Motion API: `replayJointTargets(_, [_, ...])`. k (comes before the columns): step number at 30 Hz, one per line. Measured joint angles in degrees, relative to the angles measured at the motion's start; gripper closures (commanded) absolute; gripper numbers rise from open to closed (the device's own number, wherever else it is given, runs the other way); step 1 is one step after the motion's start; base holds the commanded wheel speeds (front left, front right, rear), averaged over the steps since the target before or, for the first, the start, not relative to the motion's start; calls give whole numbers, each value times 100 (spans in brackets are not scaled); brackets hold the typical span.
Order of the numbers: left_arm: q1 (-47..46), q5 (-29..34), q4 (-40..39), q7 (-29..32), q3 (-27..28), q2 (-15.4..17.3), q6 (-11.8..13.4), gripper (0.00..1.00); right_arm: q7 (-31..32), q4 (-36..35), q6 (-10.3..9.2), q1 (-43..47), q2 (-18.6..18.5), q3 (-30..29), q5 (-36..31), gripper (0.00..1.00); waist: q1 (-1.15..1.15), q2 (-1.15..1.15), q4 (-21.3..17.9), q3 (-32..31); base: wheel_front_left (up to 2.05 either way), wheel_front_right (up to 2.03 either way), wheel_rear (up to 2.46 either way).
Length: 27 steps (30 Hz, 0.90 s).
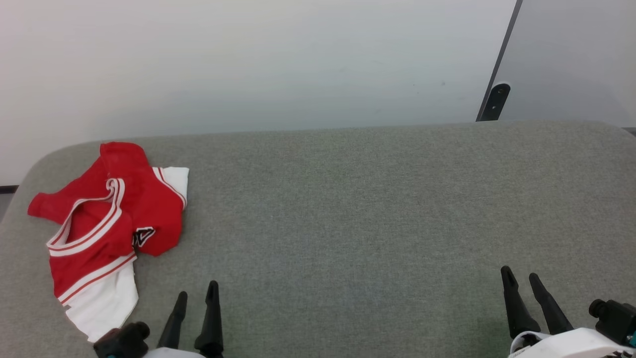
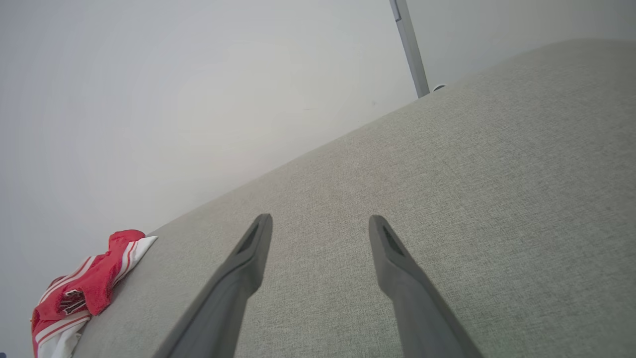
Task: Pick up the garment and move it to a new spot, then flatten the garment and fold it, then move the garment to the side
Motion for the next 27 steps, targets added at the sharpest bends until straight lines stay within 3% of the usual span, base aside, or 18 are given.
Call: replayJointTargets(27, [226, 1530, -158, -377, -328, 116, 220, 0, -276, -200, 1, 198, 80, 3, -1417, 0, 0, 0, -12, 15, 0, 0, 0])
